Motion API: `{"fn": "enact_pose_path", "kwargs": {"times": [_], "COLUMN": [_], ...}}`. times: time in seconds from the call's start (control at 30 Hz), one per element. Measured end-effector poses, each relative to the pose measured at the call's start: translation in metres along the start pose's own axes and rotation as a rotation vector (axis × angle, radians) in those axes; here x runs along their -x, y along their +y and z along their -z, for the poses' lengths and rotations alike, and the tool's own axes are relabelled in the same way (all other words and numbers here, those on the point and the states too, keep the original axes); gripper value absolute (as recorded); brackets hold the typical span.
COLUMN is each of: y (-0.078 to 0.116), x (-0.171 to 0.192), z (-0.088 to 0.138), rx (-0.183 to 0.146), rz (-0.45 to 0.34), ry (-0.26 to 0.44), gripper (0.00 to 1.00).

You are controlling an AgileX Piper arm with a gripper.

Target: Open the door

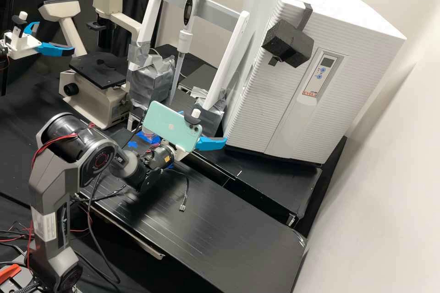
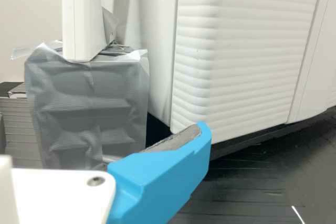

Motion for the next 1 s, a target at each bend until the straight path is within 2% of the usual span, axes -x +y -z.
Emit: {"fn": "enact_pose_path", "kwargs": {"times": [0.3, 0.37, 0.43, 0.53, 0.6, 0.63, 0.73, 0.83, 0.93, 1.0], "y": [0.001, 0.004, 0.009, 0.024, 0.039, 0.048, 0.07, 0.084, 0.096, 0.103], "x": [0.001, 0.006, 0.013, 0.03, 0.042, 0.049, 0.062, 0.068, 0.064, 0.059], "z": [0.0, -0.005, -0.007, -0.014, -0.015, -0.014, -0.014, -0.01, -0.003, 0.002], "rx": [0.001, 0.005, -0.005, -0.039, -0.066, -0.09, -0.123, -0.139, -0.138, -0.126], "rz": [-0.001, 0.001, -0.006, -0.046, -0.098, -0.137, -0.217, -0.266, -0.281, -0.278], "ry": [0.0, -0.008, -0.007, 0.008, 0.036, 0.062, 0.108, 0.142, 0.163, 0.17], "gripper": [1.0, 1.0, 1.0, 1.0, 1.0, 1.0, 1.0, 1.0, 1.0, 1.0]}}
